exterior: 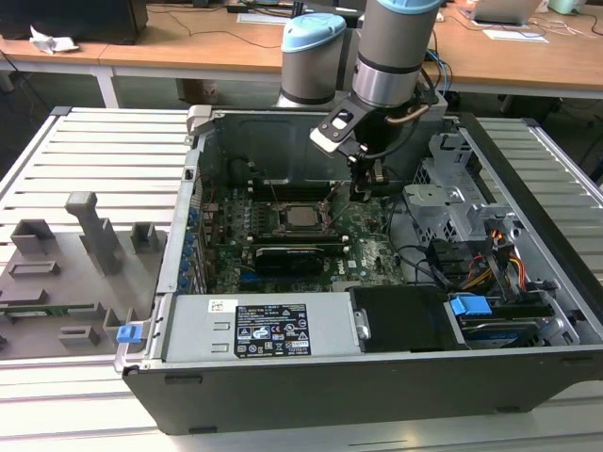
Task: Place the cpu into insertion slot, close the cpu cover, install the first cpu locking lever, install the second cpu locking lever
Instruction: 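Close the cpu cover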
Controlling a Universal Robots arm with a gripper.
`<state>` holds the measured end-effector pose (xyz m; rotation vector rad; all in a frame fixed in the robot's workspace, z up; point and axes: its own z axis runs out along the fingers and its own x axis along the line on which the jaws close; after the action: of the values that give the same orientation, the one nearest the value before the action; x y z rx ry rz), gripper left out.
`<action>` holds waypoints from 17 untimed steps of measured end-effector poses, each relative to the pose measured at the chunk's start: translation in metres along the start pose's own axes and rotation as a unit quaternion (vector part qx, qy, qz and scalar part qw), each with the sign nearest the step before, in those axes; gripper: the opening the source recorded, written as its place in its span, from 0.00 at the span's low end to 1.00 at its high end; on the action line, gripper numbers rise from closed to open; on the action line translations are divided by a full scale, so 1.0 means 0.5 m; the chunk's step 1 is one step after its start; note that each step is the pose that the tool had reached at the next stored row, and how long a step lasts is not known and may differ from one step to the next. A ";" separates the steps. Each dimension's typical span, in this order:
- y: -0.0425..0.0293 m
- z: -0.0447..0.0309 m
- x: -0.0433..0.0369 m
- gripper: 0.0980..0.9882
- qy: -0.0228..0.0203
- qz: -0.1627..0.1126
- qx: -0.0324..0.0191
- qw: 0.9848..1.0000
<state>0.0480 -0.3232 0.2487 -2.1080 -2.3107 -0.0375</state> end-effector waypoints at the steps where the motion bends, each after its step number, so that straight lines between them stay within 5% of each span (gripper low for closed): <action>1: 0.000 0.000 0.000 0.01 0.000 0.000 0.000 1.000; 17: -0.014 0.000 0.001 0.01 0.000 0.000 0.000 1.000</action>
<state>0.0410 -0.3232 0.2487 -2.1080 -2.3107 -0.0375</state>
